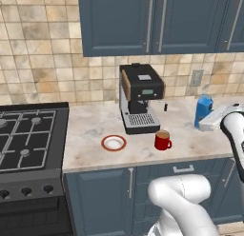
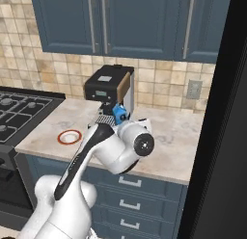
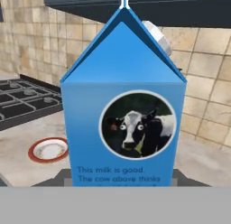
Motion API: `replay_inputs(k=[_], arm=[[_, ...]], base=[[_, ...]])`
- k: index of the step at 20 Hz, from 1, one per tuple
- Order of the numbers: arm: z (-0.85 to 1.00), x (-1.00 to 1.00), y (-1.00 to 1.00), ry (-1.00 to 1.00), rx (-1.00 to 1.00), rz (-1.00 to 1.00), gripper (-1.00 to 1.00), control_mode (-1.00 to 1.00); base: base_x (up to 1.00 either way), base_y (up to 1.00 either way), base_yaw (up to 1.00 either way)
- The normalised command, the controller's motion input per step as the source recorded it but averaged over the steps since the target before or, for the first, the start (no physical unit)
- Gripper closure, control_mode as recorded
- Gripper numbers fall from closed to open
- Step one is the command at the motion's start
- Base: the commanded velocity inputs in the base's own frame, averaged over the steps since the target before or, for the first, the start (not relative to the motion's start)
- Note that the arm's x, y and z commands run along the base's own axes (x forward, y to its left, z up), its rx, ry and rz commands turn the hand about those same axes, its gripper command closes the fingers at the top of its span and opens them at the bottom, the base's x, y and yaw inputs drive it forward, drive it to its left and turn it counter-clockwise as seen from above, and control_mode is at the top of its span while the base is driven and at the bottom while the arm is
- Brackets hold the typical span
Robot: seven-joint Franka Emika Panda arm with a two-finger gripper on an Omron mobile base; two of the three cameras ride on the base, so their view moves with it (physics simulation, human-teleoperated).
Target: Take a sugar cube from the saucer and place it inside the coffee. Then, grab milk from the fridge and place it next to the coffee on the counter to sweeten the coffee.
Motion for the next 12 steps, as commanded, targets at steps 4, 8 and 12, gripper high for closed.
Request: replay_inputs(k=[4,8,12], arm=[[-0.69,0.37,0.00,0.00,0.00,0.13,1.00,-1.00],[-0.63,0.29,-0.01,0.00,0.00,0.15,1.00,-1.00],[-0.53,0.26,-0.14,0.00,0.00,0.16,1.00,-1.00]], base=[[0.00,0.00,0.00],[0.00,0.00,0.00],[0.00,0.00,0.00]])
